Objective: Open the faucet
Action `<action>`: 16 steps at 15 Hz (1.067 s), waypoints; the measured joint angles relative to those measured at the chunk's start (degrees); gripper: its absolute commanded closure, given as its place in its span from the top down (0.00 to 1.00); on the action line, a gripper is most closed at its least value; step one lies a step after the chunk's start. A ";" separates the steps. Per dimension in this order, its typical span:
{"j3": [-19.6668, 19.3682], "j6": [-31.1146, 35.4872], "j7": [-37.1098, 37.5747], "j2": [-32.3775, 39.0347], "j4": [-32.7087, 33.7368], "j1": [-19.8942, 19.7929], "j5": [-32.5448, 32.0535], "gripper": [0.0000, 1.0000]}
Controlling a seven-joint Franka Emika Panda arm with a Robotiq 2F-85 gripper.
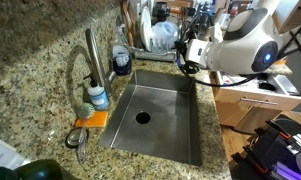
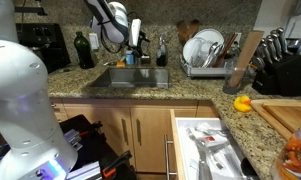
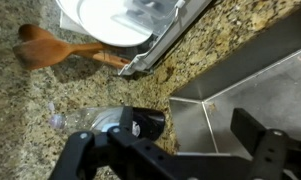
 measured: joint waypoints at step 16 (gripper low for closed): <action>17.71 18.59 28.53 18.67 25.83 -13.25 -36.08 1.00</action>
